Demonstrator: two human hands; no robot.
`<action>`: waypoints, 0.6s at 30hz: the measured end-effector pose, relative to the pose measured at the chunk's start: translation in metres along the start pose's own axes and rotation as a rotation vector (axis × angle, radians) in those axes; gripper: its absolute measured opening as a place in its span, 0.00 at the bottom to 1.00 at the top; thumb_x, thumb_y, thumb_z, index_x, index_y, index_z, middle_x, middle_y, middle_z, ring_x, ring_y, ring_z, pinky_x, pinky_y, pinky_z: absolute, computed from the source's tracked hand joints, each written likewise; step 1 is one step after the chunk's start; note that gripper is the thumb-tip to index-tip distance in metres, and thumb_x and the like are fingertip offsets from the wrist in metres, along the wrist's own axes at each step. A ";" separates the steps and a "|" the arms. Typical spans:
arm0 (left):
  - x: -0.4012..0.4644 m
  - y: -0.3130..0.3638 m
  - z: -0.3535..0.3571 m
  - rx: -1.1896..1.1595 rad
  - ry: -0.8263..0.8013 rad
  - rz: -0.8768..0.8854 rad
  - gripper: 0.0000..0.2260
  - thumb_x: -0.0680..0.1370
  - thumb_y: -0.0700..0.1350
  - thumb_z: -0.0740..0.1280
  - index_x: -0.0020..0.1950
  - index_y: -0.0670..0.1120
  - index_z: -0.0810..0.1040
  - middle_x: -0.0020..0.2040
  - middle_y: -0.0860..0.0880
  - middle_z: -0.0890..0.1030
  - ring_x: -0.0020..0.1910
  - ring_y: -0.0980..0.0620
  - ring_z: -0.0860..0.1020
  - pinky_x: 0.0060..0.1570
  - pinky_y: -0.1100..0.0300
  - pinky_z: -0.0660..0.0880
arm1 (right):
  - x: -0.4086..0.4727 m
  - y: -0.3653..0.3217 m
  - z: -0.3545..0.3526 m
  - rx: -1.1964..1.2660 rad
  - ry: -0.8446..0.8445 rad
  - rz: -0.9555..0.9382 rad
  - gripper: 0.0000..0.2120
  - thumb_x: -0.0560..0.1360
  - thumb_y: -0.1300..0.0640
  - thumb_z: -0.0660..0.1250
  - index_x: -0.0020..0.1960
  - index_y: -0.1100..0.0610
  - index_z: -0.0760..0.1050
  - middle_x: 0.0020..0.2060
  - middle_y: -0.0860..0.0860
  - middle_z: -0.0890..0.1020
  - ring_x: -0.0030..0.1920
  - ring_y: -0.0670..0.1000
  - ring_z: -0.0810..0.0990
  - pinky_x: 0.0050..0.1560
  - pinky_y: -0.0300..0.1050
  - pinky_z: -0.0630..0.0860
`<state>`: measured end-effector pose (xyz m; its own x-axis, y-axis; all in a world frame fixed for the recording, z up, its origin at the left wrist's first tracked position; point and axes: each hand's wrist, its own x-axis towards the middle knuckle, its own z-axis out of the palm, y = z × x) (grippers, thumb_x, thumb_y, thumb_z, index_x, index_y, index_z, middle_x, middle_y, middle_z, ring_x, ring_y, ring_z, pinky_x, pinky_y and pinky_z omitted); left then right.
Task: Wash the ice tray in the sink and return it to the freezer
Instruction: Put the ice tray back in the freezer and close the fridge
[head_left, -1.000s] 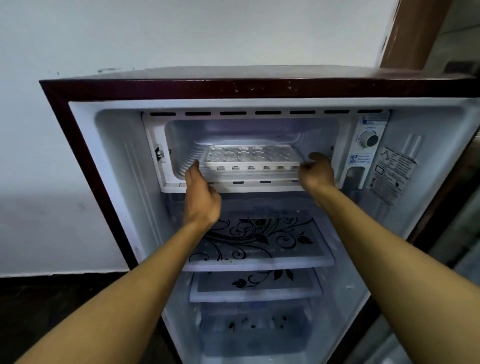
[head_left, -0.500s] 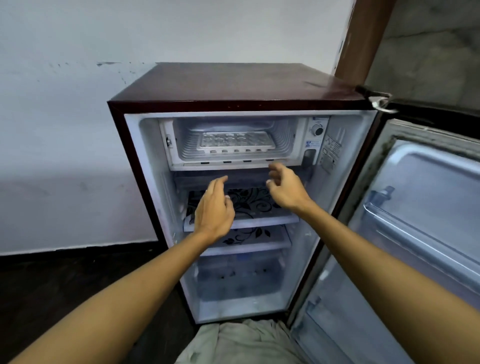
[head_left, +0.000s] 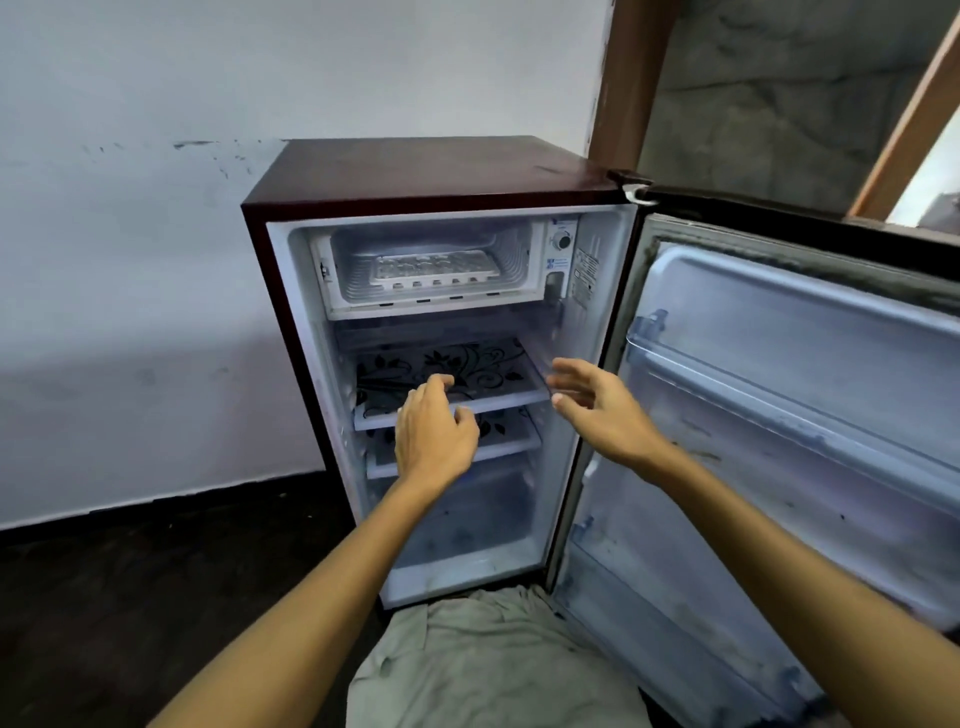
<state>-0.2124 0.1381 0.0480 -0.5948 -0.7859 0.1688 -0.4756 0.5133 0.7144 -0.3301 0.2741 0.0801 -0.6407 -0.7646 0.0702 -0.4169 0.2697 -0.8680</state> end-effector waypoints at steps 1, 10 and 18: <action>-0.006 0.001 0.000 -0.013 -0.008 -0.005 0.18 0.79 0.42 0.60 0.69 0.44 0.68 0.67 0.46 0.73 0.66 0.47 0.70 0.64 0.49 0.69 | -0.012 0.003 -0.001 0.007 0.004 0.004 0.22 0.79 0.63 0.60 0.72 0.58 0.63 0.64 0.53 0.74 0.60 0.46 0.73 0.57 0.35 0.68; -0.057 0.029 0.015 -0.099 -0.088 -0.043 0.17 0.79 0.43 0.61 0.68 0.45 0.68 0.66 0.48 0.74 0.60 0.45 0.75 0.64 0.45 0.69 | -0.089 0.040 -0.039 0.079 0.099 0.045 0.20 0.78 0.64 0.61 0.70 0.56 0.66 0.60 0.50 0.76 0.60 0.46 0.75 0.59 0.37 0.70; -0.110 0.085 0.062 -0.149 -0.211 0.026 0.17 0.79 0.42 0.61 0.68 0.43 0.68 0.68 0.45 0.72 0.66 0.46 0.71 0.67 0.46 0.67 | -0.154 0.074 -0.103 0.078 0.207 0.112 0.20 0.79 0.63 0.61 0.70 0.55 0.66 0.60 0.49 0.77 0.61 0.48 0.75 0.62 0.43 0.72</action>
<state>-0.2274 0.2898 0.0478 -0.7351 -0.6758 0.0539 -0.3670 0.4635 0.8065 -0.3293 0.4720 0.0558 -0.8019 -0.5940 0.0634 -0.2897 0.2939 -0.9109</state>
